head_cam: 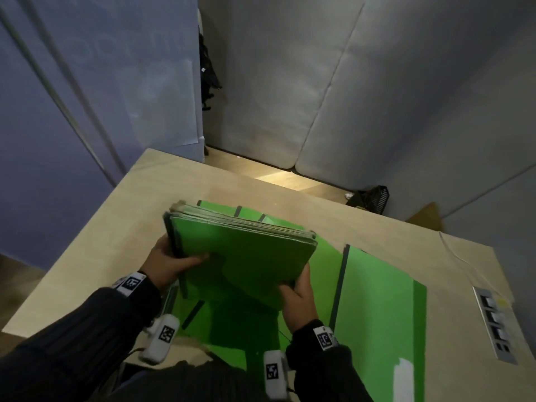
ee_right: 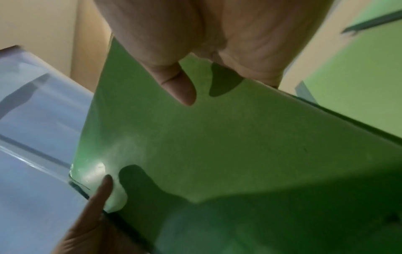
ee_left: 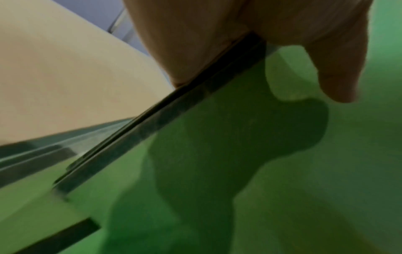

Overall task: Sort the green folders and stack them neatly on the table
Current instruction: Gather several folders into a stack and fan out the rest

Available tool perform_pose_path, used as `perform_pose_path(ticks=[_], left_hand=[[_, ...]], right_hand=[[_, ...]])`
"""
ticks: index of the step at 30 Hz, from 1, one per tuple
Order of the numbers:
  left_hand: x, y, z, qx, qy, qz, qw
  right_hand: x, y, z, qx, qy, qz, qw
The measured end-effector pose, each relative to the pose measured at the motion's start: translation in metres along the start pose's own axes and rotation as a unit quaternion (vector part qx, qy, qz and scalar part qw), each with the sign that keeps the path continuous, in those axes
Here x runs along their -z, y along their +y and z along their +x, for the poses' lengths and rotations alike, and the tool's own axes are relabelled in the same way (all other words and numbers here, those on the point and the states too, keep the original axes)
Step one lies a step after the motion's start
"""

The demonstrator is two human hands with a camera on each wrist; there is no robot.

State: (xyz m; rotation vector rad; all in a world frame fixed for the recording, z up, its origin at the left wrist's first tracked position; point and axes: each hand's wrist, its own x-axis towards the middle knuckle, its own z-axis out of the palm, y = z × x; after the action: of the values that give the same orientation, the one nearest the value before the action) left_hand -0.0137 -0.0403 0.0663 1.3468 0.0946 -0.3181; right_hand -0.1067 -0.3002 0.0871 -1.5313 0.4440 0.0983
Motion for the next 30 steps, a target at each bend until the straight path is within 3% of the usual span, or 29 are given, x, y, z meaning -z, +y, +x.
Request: perform_pose_path(ticks=[5,7,9,11,12,14,16,20,23,26,28,30], left_hand=[[0.000,-0.018,0.002,0.064,0.018,0.021,0.998],[0.002,-0.014,0.007,0.050,0.030,0.014,0.998],[0.002,0.000,0.012,0.025,0.054,0.027,0.998],[0.015,0.011,0.018,0.006,0.086,0.047,0.995],[0.023,0.018,0.017,0.001,0.113,0.052,0.992],[0.044,0.027,0.012,-0.018,0.161,0.036,0.986],[0.068,0.029,0.006,-0.007,0.222,0.027,0.975],[0.113,0.016,-0.013,0.076,0.333,0.024,0.940],[0.136,0.002,-0.030,0.157,0.376,0.056,0.912],[0.197,-0.067,-0.020,0.248,0.339,-0.016,0.908],[0.237,-0.121,-0.007,0.274,0.314,-0.006,0.909],[0.209,-0.105,-0.015,0.295,0.291,-0.007,0.910]], right_hand=[[-0.001,0.007,0.009,-0.023,-0.010,0.023,0.999],[0.004,0.009,0.017,-0.038,-0.036,-0.002,0.999],[0.010,0.025,0.028,-0.022,-0.009,-0.161,0.987],[0.017,0.045,0.038,-0.007,0.005,-0.403,0.915],[0.020,0.055,0.042,-0.019,-0.022,-0.487,0.873],[0.023,0.068,0.047,-0.046,-0.111,-0.597,0.793],[0.022,0.076,0.051,-0.053,-0.152,-0.636,0.755],[0.015,0.079,0.055,-0.070,-0.137,-0.628,0.763],[0.005,0.079,0.055,-0.048,-0.106,-0.618,0.778],[-0.002,0.075,0.053,0.002,-0.061,-0.619,0.783],[-0.003,0.066,0.049,0.011,-0.027,-0.589,0.808],[-0.002,0.050,0.047,0.009,0.016,-0.531,0.847]])
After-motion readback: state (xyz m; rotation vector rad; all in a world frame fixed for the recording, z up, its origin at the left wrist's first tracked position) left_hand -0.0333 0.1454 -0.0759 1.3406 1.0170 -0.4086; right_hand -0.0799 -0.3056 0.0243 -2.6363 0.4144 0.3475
